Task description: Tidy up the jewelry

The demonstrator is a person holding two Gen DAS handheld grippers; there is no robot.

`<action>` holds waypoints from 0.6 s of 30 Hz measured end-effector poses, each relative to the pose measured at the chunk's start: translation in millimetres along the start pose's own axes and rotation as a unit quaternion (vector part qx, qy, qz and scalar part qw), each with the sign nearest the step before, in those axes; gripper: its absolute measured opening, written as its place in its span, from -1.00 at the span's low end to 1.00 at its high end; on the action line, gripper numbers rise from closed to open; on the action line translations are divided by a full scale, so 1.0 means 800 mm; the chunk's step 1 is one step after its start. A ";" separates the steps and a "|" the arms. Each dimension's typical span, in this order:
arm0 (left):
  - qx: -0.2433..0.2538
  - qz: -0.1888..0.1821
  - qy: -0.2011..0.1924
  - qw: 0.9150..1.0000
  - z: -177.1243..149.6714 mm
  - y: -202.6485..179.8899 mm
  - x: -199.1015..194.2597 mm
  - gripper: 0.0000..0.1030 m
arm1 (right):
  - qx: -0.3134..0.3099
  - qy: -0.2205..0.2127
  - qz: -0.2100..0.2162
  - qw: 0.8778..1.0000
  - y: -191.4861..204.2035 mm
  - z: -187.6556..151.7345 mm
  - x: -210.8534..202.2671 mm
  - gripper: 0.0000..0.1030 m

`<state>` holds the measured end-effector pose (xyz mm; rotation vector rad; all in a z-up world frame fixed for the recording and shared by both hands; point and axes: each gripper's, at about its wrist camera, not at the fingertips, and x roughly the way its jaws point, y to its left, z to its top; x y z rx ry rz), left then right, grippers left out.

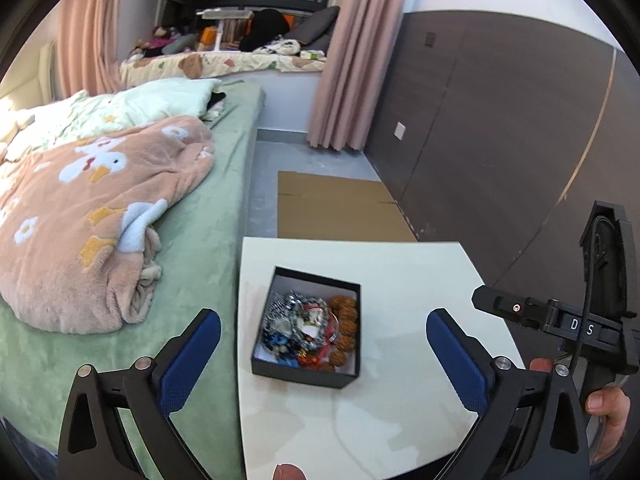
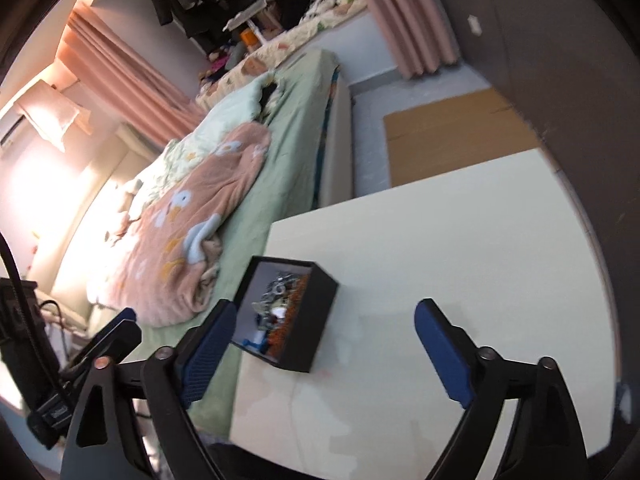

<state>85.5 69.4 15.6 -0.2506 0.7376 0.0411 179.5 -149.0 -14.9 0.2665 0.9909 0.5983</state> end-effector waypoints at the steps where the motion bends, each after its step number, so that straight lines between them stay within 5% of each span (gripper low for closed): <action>1: 0.007 0.001 0.002 1.000 -0.003 -0.006 -0.002 0.99 | 0.001 -0.002 -0.004 1.000 -0.002 -0.005 -0.005 0.79; 8: 0.033 -0.001 0.004 0.999 -0.019 -0.035 -0.019 0.99 | -0.016 -0.024 -0.065 0.997 -0.011 -0.046 -0.045 0.79; 18: 0.063 0.034 -0.009 0.997 -0.039 -0.070 -0.040 0.99 | -0.024 -0.030 -0.066 0.997 -0.023 -0.081 -0.088 0.86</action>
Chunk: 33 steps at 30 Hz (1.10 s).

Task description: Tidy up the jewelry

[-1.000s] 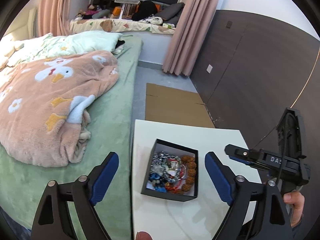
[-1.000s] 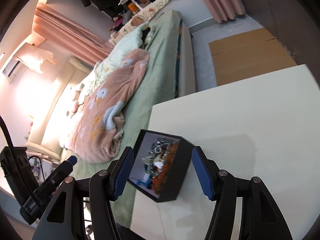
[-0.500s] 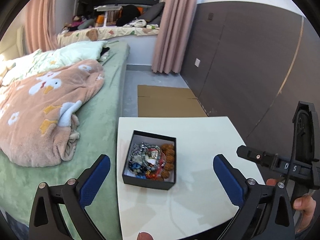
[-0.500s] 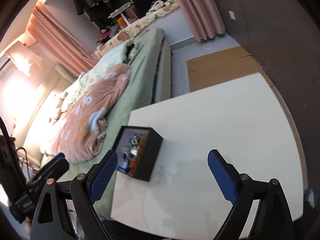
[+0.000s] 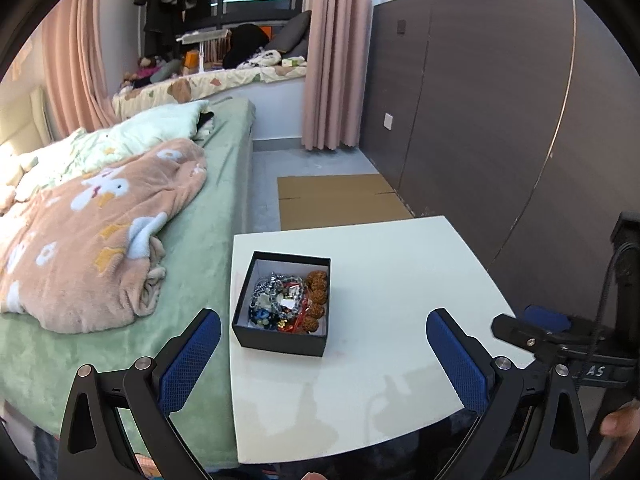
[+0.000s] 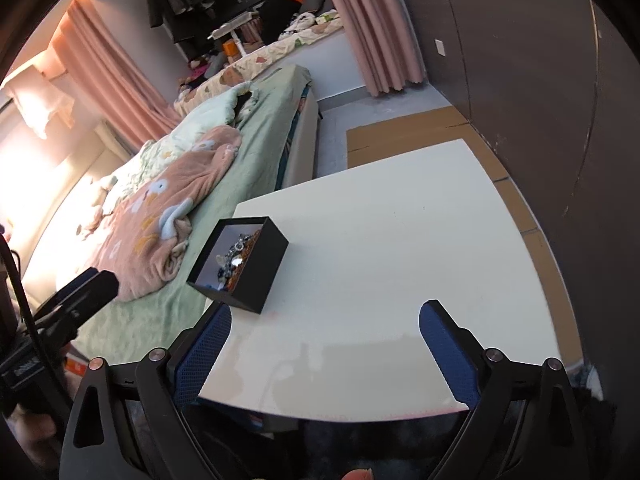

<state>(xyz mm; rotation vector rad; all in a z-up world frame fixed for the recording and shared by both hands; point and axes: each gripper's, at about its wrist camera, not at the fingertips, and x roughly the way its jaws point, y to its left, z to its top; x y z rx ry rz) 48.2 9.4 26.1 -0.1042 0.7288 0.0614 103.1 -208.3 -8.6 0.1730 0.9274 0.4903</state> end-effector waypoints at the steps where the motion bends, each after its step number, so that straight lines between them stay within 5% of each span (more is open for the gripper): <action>1: 0.002 0.001 0.001 1.000 -0.002 -0.003 -0.001 0.99 | -0.005 -0.003 -0.005 1.000 -0.001 -0.002 -0.005 0.86; 33: 0.009 0.000 -0.019 1.000 -0.003 -0.033 -0.026 0.99 | -0.002 -0.019 -0.007 1.000 -0.041 -0.008 -0.061 0.86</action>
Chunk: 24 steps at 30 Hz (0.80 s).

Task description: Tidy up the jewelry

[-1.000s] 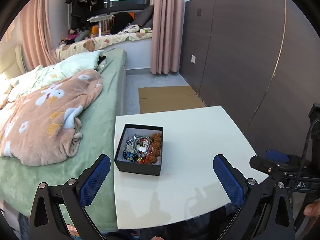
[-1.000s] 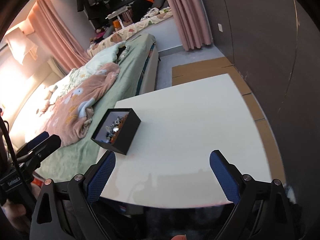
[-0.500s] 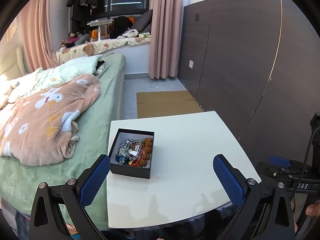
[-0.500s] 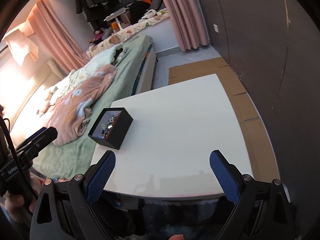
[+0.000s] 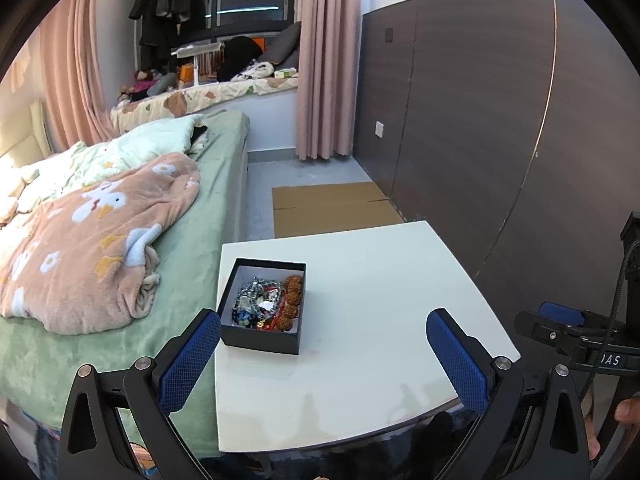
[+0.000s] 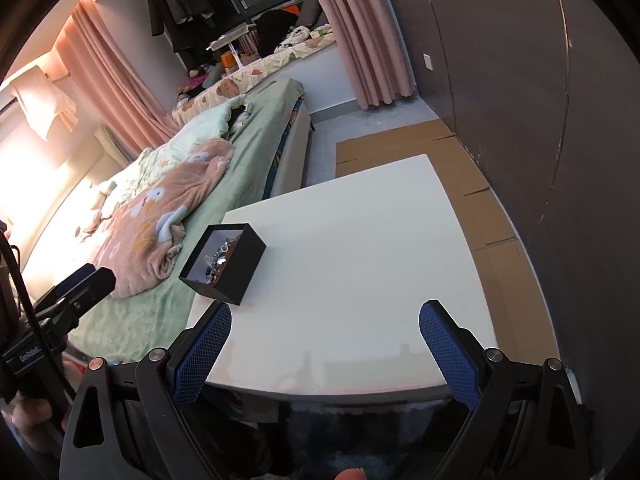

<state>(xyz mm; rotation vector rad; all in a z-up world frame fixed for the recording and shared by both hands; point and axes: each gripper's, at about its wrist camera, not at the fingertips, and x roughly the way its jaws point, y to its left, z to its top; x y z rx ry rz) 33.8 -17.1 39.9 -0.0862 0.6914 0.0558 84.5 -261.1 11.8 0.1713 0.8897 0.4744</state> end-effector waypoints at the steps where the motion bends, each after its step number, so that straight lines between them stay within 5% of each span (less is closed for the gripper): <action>1: -0.001 0.000 0.000 1.000 0.000 0.000 -0.001 0.99 | -0.001 -0.001 0.001 1.000 0.001 0.000 0.000 0.86; 24: -0.007 -0.001 -0.001 1.000 -0.001 0.006 -0.001 0.99 | -0.016 0.002 0.003 1.000 0.020 0.002 0.007 0.86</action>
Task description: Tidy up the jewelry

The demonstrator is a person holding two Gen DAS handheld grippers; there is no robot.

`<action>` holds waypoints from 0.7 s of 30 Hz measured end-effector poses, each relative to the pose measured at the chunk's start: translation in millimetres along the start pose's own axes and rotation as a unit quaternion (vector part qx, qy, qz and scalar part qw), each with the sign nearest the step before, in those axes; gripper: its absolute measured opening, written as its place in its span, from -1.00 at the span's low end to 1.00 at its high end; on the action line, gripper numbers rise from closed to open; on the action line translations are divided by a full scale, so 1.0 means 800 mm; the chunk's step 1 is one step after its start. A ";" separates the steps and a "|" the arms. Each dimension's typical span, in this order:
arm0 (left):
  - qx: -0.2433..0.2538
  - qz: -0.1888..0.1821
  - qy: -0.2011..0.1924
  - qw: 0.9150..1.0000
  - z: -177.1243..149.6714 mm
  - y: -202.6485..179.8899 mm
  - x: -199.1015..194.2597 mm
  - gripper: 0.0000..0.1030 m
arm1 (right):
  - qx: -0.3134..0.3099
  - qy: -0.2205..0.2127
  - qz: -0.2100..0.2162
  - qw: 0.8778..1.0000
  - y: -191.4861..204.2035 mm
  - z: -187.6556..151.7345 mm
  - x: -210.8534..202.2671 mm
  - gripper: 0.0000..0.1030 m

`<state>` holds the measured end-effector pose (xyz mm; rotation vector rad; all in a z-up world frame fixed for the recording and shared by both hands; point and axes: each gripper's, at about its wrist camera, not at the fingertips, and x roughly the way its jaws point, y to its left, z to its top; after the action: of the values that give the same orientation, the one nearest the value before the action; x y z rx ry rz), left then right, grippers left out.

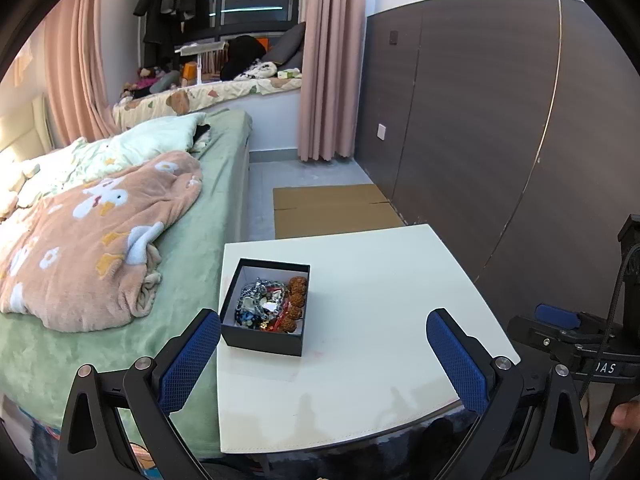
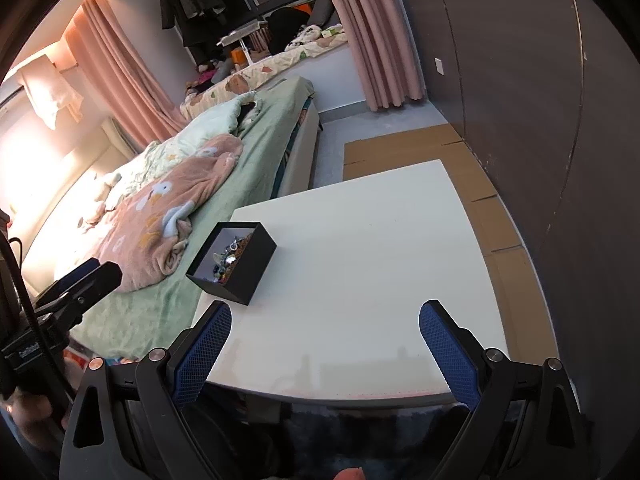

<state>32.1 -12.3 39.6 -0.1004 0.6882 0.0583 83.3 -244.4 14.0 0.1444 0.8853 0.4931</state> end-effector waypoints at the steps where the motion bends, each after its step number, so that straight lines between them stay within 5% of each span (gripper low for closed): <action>1: -0.001 0.000 0.000 1.000 0.000 0.000 0.000 0.99 | 0.000 0.000 -0.001 1.000 0.001 0.000 0.000 0.86; 21: 0.003 0.001 -0.003 1.000 0.001 0.000 0.000 0.99 | -0.004 0.002 -0.008 1.000 0.003 0.003 -0.003 0.86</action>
<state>32.3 -12.1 40.1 -0.0944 0.6815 0.0581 83.0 -243.6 17.8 0.1292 0.8876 0.4831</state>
